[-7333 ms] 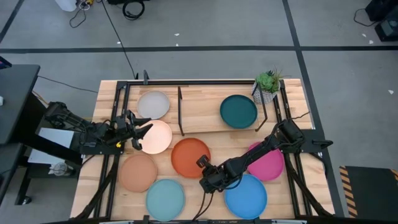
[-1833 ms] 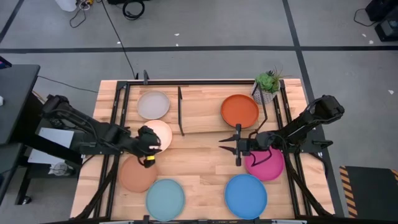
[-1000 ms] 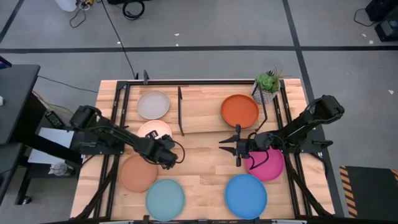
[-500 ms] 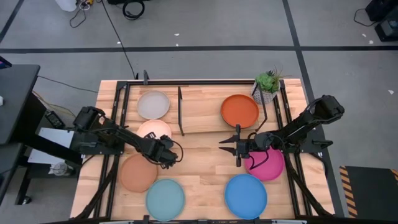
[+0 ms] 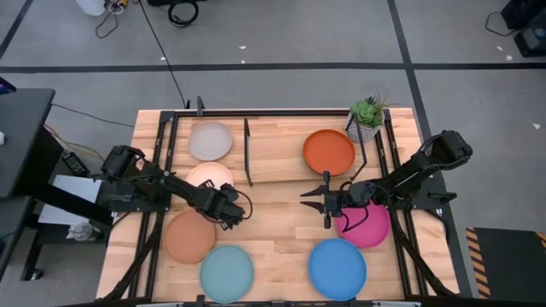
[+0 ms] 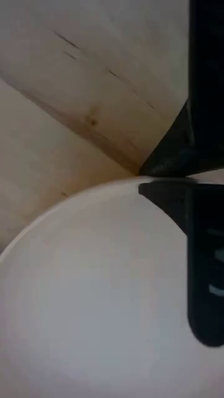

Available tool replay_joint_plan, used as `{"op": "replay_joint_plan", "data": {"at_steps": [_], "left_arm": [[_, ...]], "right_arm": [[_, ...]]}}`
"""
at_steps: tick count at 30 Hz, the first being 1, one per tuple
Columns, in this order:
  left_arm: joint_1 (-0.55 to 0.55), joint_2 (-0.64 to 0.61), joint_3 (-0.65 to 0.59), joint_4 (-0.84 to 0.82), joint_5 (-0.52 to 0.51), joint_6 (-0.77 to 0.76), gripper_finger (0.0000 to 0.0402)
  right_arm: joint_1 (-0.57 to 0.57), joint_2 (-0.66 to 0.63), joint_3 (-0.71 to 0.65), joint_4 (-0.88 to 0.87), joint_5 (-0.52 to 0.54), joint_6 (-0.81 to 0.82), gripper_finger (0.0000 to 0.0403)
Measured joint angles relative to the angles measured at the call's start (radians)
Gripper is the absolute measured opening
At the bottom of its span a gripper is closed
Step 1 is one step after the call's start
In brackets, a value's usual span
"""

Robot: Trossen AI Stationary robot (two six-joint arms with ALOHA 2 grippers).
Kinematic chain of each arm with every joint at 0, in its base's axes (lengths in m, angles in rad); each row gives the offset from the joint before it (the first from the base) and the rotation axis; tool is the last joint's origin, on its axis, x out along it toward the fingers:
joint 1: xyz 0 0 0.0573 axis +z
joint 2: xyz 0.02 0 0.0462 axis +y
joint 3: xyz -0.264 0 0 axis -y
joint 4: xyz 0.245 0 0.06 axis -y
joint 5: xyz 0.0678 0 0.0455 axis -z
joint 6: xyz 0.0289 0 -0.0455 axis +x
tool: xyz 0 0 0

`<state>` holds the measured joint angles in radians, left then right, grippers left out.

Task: Place and stack plates onto a shelf
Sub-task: Put the light pink plate on the shelf

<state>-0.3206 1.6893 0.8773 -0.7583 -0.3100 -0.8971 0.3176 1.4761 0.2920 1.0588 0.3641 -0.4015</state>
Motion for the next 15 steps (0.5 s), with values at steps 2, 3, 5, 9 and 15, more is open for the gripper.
{"op": "replay_joint_plan", "data": {"at_steps": [2, 3, 5, 9, 15], "left_arm": [[0.004, 0.002, 0.027, -0.047, 0.018, 0.000, 0.0016], [0.006, 0.002, 0.044, -0.074, 0.025, 0.001, 0.0016], [0.006, 0.000, 0.081, -0.121, 0.035, 0.008, 0.0015], [0.011, -0.027, 0.153, -0.150, 0.077, 0.044, 0.0015], [0.011, -0.051, 0.283, -0.151, 0.225, 0.093, 0.0015]], "right_arm": [[0.000, 0.000, 0.000, -0.001, 0.000, 0.000, 0.0104], [0.000, 0.000, 0.000, -0.001, 0.000, 0.000, 0.0104], [0.000, 0.000, 0.000, -0.001, 0.000, 0.000, 0.0104], [0.000, 0.000, 0.000, -0.002, 0.000, 0.002, 0.0104], [0.000, 0.000, 0.000, -0.008, 0.000, 0.007, 0.0104]]}}
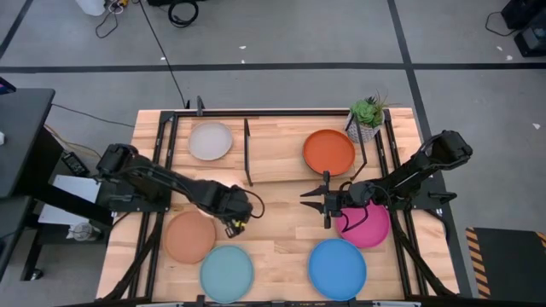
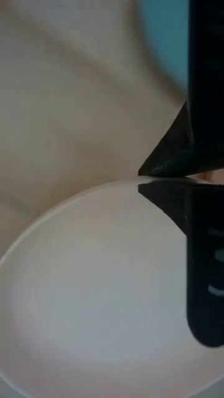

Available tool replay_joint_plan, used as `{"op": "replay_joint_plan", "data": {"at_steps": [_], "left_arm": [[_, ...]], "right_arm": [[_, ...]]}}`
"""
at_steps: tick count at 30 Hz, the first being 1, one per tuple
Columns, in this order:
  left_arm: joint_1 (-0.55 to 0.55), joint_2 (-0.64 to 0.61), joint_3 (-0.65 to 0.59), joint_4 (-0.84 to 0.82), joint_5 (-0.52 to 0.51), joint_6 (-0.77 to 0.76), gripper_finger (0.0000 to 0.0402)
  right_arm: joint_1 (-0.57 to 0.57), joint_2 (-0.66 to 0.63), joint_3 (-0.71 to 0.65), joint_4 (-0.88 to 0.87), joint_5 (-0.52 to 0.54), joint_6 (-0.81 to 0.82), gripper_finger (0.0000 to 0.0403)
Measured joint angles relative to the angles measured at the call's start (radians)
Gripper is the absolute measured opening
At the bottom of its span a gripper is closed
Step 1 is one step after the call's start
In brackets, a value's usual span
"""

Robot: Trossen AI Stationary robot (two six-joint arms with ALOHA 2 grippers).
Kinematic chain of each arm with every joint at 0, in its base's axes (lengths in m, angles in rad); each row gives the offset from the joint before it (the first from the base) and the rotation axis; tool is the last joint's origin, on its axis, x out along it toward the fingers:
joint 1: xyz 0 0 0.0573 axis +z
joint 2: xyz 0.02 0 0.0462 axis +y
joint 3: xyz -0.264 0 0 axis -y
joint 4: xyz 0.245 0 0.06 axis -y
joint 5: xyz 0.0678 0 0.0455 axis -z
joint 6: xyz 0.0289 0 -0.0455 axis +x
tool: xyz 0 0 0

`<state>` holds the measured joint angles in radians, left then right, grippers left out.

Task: Place and stack plates onto a shelf
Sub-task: Put the light pink plate on the shelf

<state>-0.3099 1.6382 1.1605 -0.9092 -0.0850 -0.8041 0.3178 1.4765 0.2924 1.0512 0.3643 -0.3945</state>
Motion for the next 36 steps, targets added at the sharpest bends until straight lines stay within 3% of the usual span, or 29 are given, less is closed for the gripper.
{"op": "replay_joint_plan", "data": {"at_steps": [9, 19, 29, 36], "left_arm": [[-0.002, -0.001, 0.159, 0.021, 0.186, 0.052, 0.0015], [0.028, -0.002, 0.181, 0.252, 0.193, 0.214, 0.0017], [0.090, -0.002, 0.181, 0.378, 0.109, 0.387, 0.0017], [0.130, -0.002, 0.181, 0.414, -0.038, 0.515, 0.0017]], "right_arm": [[0.000, 0.000, 0.000, -0.005, 0.000, 0.010, 0.0104], [0.000, 0.000, 0.000, -0.009, 0.000, 0.032, 0.0104], [0.001, 0.000, 0.000, -0.040, 0.000, 0.097, 0.0104], [0.003, 0.000, 0.000, -0.072, 0.000, 0.151, 0.0105]]}}
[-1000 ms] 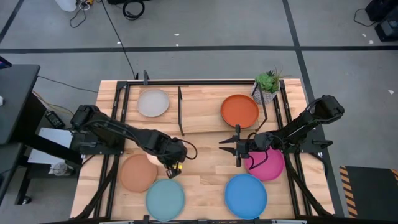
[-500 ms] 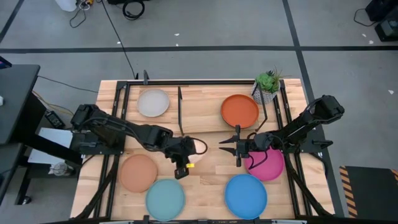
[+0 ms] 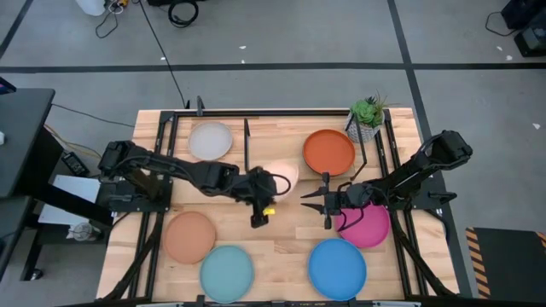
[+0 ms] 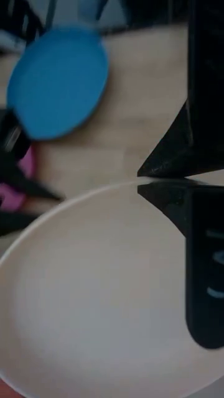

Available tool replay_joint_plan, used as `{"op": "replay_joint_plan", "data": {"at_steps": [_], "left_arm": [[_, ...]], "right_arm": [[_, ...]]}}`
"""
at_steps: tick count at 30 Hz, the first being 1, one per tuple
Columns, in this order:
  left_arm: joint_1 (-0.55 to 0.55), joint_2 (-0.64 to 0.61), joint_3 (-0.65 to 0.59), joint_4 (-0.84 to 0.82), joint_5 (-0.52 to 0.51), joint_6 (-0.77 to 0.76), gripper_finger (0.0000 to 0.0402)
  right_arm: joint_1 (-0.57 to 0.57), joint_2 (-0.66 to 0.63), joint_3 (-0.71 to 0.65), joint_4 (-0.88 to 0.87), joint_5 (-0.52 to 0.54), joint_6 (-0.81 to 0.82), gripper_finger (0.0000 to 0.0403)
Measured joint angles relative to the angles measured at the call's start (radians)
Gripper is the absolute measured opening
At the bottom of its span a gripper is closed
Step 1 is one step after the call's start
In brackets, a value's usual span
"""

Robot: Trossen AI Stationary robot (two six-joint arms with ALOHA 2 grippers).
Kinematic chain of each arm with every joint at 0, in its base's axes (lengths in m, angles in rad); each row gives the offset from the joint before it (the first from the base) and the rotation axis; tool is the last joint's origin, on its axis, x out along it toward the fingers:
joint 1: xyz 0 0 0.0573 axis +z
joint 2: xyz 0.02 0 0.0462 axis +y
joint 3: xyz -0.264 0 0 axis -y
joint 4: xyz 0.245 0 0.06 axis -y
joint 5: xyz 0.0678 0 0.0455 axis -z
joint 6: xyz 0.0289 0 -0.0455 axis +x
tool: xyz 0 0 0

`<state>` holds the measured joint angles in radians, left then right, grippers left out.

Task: Place and stack plates onto a shelf
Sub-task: Put the light pink plate on the shelf

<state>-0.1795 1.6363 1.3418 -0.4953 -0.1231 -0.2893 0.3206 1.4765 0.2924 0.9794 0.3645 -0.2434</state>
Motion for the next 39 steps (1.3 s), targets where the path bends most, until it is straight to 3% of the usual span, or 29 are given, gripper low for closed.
{"op": "replay_joint_plan", "data": {"at_steps": [8, 17, 25, 39], "left_arm": [[0.035, 0.024, 0.001, 0.096, -0.171, 0.106, 0.0017], [0.101, 0.148, 0.000, 0.113, -0.282, 0.156, 0.0018], [0.166, 0.215, 0.000, 0.069, -0.282, 0.185, 0.0018], [0.188, 0.279, 0.000, -0.009, -0.153, 0.408, 0.0018]], "right_arm": [[0.027, 0.000, 0.000, -0.006, 0.000, 0.016, 0.0105], [0.070, 0.000, 0.000, -0.010, 0.000, 0.007, 0.0104], [0.072, 0.000, 0.000, -0.011, 0.000, 0.008, 0.0104], [0.073, 0.009, -0.001, -0.010, -0.024, 0.015, 0.0104]]}}
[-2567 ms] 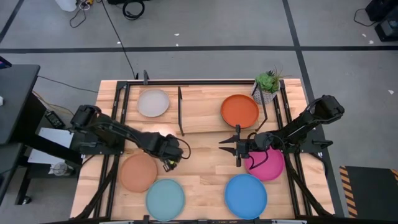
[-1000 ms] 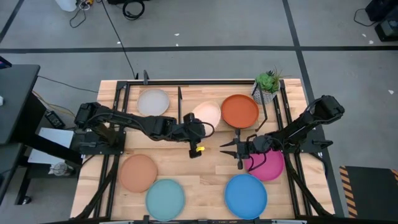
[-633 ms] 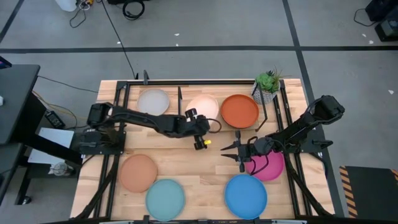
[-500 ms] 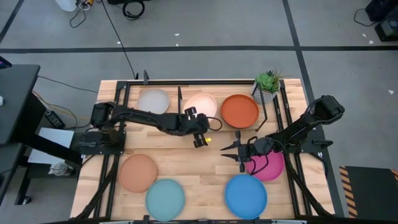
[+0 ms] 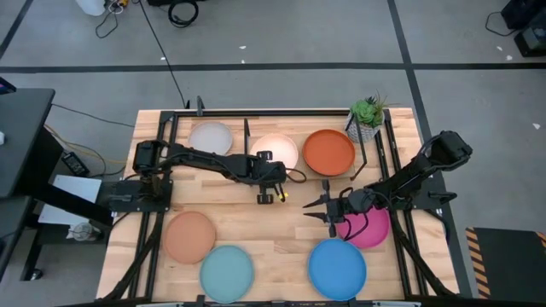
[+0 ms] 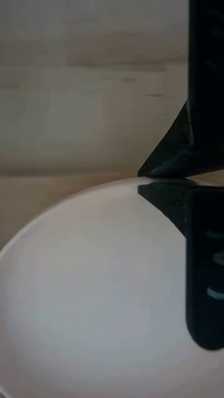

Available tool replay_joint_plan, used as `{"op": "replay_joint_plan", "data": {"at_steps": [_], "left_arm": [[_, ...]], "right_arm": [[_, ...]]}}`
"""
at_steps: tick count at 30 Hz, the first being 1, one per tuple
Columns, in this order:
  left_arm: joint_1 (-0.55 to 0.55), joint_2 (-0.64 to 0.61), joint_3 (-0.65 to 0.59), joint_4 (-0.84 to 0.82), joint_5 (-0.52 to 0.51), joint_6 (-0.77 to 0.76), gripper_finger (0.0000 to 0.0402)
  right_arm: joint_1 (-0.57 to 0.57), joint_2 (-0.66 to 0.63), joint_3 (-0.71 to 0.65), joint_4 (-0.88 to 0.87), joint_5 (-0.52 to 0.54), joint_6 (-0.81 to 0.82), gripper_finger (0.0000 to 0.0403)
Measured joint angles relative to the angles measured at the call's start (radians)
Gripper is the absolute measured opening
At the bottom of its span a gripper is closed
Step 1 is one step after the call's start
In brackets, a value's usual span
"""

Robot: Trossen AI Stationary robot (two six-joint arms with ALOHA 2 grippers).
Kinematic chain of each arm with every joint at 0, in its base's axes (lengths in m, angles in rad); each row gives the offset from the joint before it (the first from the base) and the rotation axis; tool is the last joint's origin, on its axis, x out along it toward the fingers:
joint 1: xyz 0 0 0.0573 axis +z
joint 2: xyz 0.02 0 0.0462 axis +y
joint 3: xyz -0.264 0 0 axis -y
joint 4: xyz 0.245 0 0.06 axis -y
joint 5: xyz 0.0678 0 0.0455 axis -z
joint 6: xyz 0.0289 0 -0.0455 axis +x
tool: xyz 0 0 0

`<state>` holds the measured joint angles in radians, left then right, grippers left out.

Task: Place and stack plates onto a shelf
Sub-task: Put the light pink plate on the shelf, then stack the gray plate on top of the light pink plate on the shelf

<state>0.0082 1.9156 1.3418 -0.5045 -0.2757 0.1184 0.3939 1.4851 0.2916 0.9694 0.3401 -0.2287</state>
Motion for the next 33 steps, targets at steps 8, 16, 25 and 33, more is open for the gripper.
{"op": "replay_joint_plan", "data": {"at_steps": [8, 16, 25, 33], "left_arm": [[-0.008, 0.002, 0.000, -0.007, 0.006, 0.038, 0.0019], [-0.018, 0.002, 0.000, -0.010, -0.014, 0.055, 0.0059], [-0.029, -0.001, 0.000, -0.011, -0.017, 0.023, 0.0090], [-0.051, -0.083, 0.015, -0.024, -0.017, -0.007, 0.0091]], "right_arm": [[0.000, 0.002, 0.000, 0.000, 0.000, 0.001, 0.0104], [0.000, 0.002, 0.000, 0.000, 0.000, 0.001, 0.0104], [0.000, 0.002, 0.000, 0.000, -0.001, 0.001, 0.0104], [0.000, 0.002, 0.000, -0.001, -0.001, 0.001, 0.0104]]}}
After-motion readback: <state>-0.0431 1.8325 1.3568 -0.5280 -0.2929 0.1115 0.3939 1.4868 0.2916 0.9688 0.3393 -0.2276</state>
